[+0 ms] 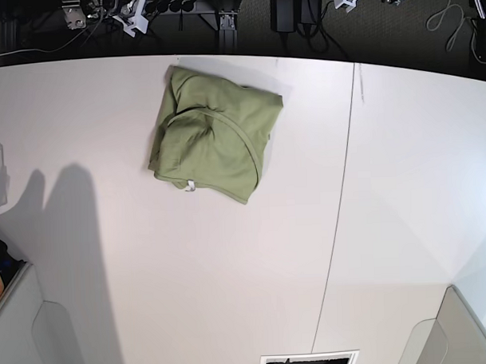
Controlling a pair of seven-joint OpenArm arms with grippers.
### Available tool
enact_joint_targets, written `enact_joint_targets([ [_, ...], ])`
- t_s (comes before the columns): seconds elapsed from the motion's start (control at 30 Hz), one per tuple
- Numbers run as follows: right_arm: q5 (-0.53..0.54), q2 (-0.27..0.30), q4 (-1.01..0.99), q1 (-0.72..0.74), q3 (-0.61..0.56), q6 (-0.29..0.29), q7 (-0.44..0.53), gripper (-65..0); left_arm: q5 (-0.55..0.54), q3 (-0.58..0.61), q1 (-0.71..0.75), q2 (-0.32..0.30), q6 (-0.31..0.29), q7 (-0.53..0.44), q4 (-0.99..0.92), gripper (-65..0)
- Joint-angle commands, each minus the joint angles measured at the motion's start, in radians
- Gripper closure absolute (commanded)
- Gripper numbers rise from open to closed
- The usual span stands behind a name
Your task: Layout the t-shirt on the table in an organized manner, then fold the t-shirt properly
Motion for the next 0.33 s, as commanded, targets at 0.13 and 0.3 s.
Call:
enact_joint_targets([
  [0.13,-0.045,-0.024,-0.004,0.055,0.001,0.007,-0.011,0.0,-0.064,0.178,-0.08,-0.008,0.027,0.001,-0.06,-18.9],
  [0.3,-0.071,-0.027,0.009,0.059,0.001,0.016,-0.011,0.0,-0.09,0.263,-0.096,-0.008,0.099,-0.055,-0.06,-18.9],
])
